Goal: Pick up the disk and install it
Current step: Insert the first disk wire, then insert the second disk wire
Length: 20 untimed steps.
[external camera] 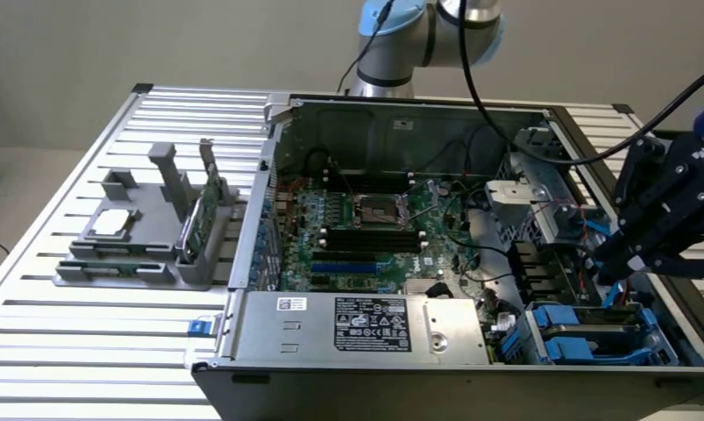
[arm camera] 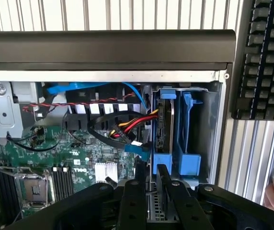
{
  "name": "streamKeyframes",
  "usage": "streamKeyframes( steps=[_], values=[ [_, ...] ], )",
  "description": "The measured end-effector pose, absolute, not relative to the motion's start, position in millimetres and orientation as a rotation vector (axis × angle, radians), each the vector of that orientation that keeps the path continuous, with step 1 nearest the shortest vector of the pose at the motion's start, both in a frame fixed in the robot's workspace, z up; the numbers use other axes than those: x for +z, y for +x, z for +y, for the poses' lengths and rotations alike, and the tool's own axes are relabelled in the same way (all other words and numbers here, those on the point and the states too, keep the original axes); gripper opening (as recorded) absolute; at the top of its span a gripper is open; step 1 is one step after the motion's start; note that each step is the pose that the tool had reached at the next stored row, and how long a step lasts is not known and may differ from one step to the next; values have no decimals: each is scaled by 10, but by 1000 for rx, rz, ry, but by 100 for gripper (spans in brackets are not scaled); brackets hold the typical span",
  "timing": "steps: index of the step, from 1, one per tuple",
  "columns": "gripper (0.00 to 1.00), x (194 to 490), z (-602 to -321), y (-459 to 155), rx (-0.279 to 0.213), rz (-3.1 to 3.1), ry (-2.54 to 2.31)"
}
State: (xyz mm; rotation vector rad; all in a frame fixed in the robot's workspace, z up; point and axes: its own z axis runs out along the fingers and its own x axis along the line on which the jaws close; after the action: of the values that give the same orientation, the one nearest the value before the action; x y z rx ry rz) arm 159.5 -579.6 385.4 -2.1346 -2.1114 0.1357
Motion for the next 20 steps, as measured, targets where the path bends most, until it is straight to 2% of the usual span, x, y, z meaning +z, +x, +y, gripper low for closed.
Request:
streamKeyframes(
  steps=[20],
  values=[
    [25,3849,-5795,1495,124,-2117,-2140]
  ],
)
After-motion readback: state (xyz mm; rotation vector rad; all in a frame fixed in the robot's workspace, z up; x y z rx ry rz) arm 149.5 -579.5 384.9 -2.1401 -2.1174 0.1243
